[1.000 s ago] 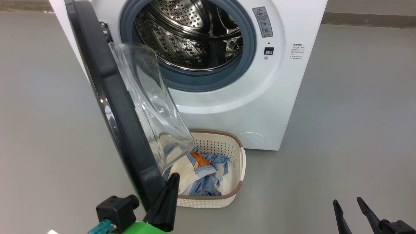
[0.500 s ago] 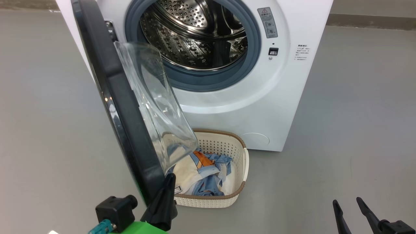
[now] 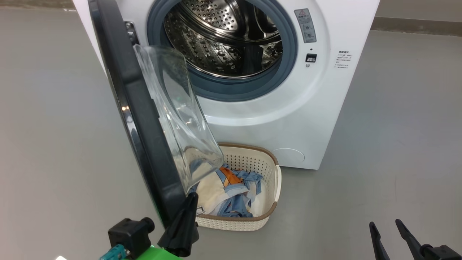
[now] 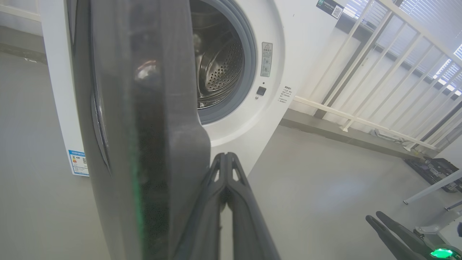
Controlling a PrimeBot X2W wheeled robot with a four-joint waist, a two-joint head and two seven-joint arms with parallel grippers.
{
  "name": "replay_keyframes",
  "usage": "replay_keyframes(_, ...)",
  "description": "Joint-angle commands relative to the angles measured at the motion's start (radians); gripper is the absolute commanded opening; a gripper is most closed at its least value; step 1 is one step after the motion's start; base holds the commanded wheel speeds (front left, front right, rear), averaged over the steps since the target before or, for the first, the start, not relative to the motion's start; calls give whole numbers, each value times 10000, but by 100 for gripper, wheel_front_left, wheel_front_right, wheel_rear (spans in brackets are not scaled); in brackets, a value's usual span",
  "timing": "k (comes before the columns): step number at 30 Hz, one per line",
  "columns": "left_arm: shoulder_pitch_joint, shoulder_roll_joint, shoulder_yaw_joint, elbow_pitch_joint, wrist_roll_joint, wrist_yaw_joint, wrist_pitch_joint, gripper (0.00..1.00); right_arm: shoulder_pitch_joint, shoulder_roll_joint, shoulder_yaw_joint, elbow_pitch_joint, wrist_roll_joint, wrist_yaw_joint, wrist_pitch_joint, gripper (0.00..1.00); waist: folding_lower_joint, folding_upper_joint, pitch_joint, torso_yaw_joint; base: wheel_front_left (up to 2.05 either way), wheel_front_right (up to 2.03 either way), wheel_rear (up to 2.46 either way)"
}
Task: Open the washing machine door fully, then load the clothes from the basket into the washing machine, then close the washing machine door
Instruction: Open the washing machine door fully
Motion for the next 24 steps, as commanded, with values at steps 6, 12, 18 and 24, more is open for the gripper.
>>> replay_keyframes(6,-461,62,503,-83,58,289,-139,0,-213,-97,236,-225,59,16,-120,100,0,0,41,125,0,0,0)
replay_keyframes(12,-481,108,606,-56,142,446,-192,0,-230,-102,204,-221,76,16,-120,100,0,0,122,267,0,0,0)
replay_keyframes(18,-514,153,617,-89,161,491,-181,0,-254,-66,221,-209,91,16,-120,100,0,0,203,533,0,0,0)
replay_keyframes(24,-510,249,724,-167,179,587,-148,0,-279,-42,227,-200,98,16,-120,100,0,0,280,884,0,0,0)
